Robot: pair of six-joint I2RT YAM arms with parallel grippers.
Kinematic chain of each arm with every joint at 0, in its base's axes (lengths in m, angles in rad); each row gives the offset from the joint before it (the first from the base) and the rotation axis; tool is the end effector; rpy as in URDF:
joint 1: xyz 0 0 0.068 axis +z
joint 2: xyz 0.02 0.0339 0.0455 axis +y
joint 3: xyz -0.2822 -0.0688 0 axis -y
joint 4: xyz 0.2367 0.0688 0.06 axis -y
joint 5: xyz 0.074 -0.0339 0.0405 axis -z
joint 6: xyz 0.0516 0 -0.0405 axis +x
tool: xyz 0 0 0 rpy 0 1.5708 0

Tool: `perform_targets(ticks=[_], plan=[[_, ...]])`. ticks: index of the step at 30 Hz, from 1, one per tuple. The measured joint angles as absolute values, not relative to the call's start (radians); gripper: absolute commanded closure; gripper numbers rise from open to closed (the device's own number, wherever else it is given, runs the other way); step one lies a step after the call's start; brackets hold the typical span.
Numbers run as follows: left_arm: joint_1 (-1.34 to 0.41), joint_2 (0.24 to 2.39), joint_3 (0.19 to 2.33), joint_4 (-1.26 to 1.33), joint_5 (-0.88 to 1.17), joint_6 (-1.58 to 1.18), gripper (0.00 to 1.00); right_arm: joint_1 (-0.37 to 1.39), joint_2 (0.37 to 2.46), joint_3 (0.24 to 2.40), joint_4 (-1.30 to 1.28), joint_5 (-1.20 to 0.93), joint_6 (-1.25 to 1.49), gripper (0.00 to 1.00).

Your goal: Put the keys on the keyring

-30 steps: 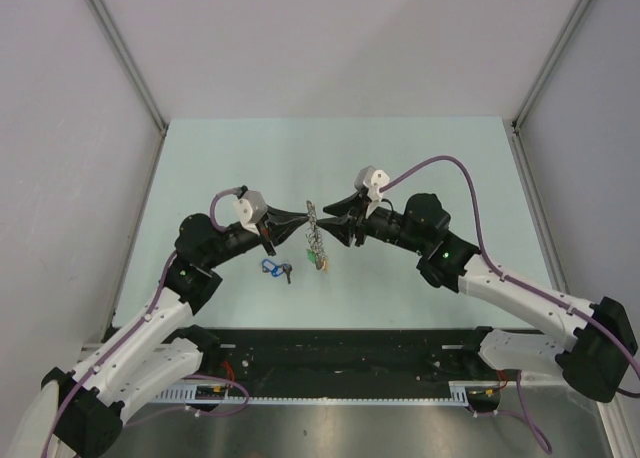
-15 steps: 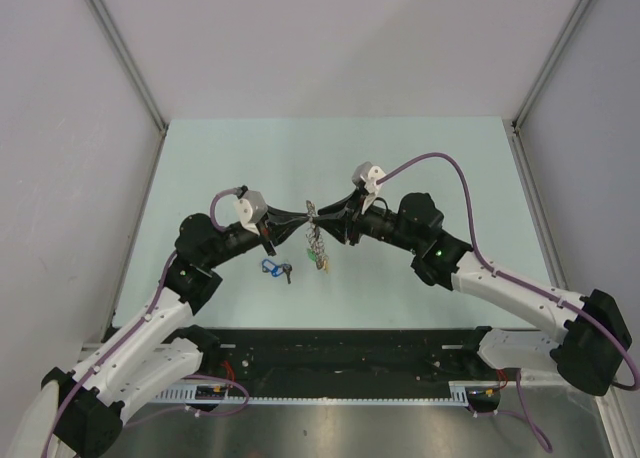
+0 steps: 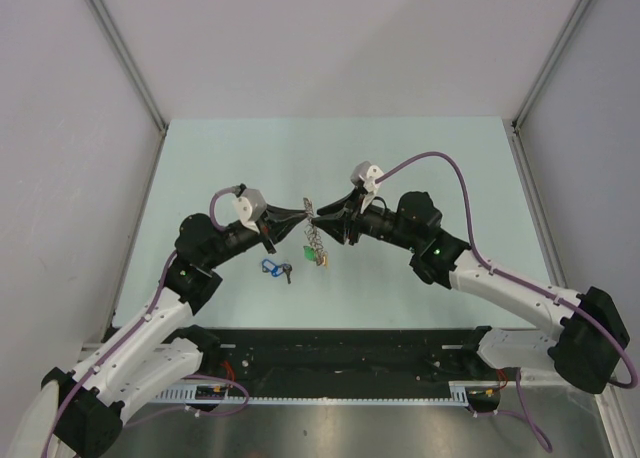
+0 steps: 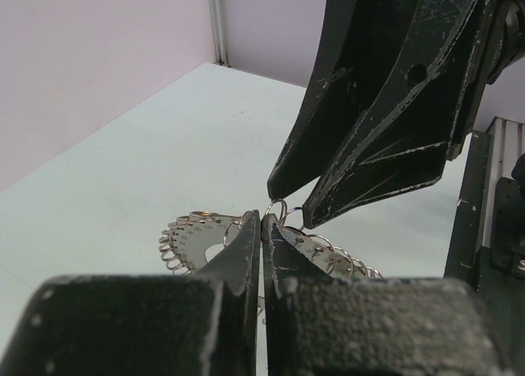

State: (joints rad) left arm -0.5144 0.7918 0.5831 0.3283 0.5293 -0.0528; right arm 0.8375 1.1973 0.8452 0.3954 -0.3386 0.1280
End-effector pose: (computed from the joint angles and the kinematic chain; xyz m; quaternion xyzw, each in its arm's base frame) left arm 0.1469 -0.1129 0.3381 0.3370 0.5787 -0.3687 0.6446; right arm 0.1763 0.2213 0.3562 -0.3509 0.5970 0.4337 0.5765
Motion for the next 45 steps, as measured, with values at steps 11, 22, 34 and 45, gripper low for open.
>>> perform_targets(ticks=[11,22,34,45], plan=[[-0.514,0.792,0.583,0.327,0.520,-0.053,1.00,0.834,1.221,0.845,0.407,-0.356,0.128,0.72],[-0.514,0.791,0.583,0.326,0.502,-0.054,1.00,0.832,1.234,0.845,0.422,-0.373,0.128,1.00],[-0.514,0.786,0.583,0.331,0.517,-0.054,0.82,0.831,1.216,0.851,0.375,-0.388,0.041,1.00],[-0.510,0.747,0.619,0.284,0.646,0.027,0.49,0.854,1.151,0.921,0.129,-0.425,-0.180,1.00]])
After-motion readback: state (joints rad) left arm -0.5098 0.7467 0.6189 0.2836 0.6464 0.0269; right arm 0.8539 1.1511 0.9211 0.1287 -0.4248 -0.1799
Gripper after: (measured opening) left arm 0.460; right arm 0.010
